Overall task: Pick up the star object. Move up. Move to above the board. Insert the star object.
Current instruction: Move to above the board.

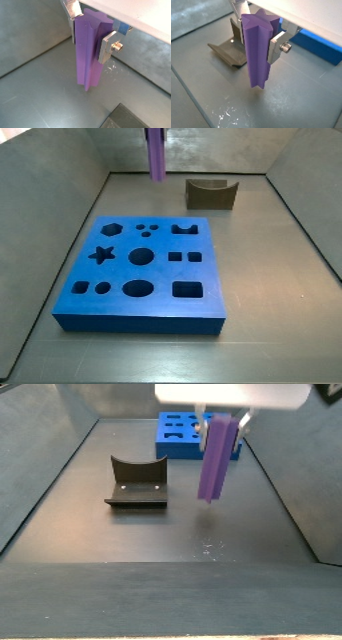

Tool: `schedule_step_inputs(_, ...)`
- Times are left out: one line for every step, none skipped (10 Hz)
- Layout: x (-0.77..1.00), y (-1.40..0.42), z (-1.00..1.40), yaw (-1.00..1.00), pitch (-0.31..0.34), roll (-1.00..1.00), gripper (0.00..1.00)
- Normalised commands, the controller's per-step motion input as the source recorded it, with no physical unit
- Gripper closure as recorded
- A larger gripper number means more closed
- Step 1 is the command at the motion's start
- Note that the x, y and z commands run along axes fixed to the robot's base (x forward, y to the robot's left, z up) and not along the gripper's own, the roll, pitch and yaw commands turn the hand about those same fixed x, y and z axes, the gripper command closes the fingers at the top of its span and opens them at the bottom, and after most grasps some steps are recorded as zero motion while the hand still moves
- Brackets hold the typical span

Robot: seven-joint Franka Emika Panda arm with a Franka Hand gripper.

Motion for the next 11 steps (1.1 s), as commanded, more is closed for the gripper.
schedule_step_inputs(-0.13, -0.05, 1.0, -0.2, 0.132, -0.11, 1.0)
schedule_step_inputs(-0.14, -0.05, 1.0, -0.2, 0.131, -0.1, 1.0)
schedule_step_inputs(-0.12, -0.04, 1.0, -0.16, 0.102, -0.08, 1.0)
schedule_step_inputs(-0.11, -0.03, 1.0, -0.11, 0.089, -0.06, 1.0)
schedule_step_inputs(-0.09, -0.03, 1.0, -0.09, 0.086, -0.04, 1.0)
schedule_step_inputs(-0.08, -0.02, 1.0, -0.07, 0.085, -0.03, 1.0)
schedule_step_inputs(-0.06, -0.01, 1.0, -0.06, 0.091, -0.01, 1.0)
schedule_step_inputs(-0.04, 0.0, 0.88, -0.05, 0.091, 0.0, 1.0)
schedule_step_inputs(-0.01, 0.01, 0.66, -0.05, 0.092, 0.01, 1.0)
schedule_step_inputs(0.0, 0.01, 0.5, -0.04, 0.096, 0.01, 1.0)
schedule_step_inputs(0.0, 0.01, 0.33, -0.04, 0.097, 0.02, 1.0)
